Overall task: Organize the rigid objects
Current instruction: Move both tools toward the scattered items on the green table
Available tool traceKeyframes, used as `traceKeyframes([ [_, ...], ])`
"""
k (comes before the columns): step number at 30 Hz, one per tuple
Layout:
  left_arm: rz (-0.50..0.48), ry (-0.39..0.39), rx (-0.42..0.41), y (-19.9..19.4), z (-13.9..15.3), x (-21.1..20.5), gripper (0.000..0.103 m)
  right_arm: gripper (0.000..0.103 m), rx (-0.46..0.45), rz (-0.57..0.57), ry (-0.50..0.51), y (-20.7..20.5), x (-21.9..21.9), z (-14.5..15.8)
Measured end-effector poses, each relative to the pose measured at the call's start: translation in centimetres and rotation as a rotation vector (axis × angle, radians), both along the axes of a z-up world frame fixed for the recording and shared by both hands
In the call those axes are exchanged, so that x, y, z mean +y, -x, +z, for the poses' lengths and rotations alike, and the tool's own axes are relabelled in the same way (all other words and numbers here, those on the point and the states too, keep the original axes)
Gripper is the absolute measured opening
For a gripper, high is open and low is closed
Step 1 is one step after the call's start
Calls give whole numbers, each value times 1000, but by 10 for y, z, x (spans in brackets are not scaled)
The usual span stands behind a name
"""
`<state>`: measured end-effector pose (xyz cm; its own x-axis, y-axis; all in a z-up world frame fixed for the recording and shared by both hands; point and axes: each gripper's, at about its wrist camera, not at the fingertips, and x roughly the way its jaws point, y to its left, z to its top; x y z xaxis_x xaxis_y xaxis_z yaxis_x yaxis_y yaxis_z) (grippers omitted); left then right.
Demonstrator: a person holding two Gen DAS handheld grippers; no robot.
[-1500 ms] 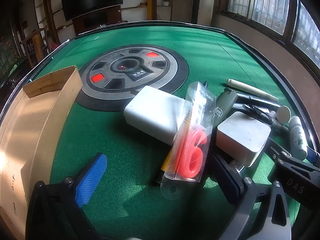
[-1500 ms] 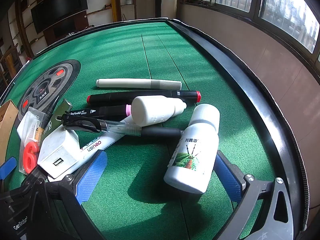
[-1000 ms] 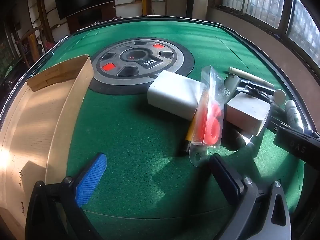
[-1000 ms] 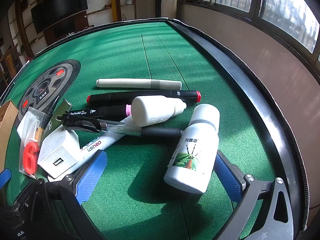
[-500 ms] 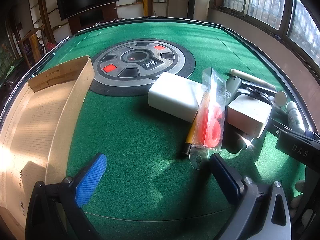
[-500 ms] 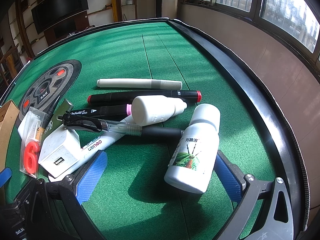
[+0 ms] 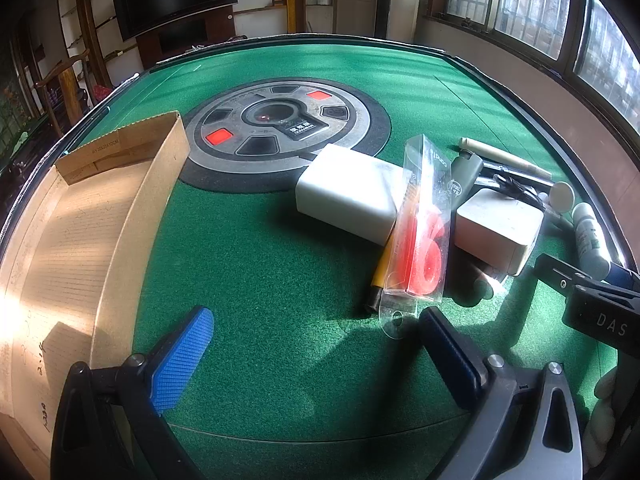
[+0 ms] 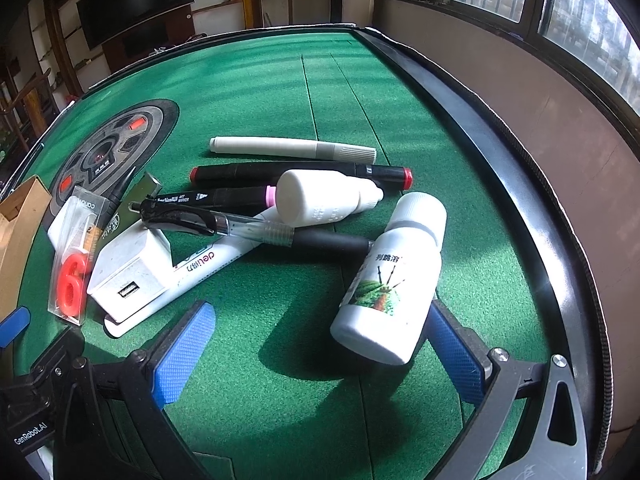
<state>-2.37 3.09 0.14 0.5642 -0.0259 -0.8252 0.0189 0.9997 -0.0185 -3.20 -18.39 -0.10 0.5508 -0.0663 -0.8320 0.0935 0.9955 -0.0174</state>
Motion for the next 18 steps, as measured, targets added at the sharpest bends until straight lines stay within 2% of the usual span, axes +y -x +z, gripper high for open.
traceKeyframes([
  [7,2,0,-1,0,0,-2,102,103,-43,-25,-96,8,-16,5],
  [18,3,-1,-1,0,0,-3,102,103,-69,-73,-151,13,-26,7],
])
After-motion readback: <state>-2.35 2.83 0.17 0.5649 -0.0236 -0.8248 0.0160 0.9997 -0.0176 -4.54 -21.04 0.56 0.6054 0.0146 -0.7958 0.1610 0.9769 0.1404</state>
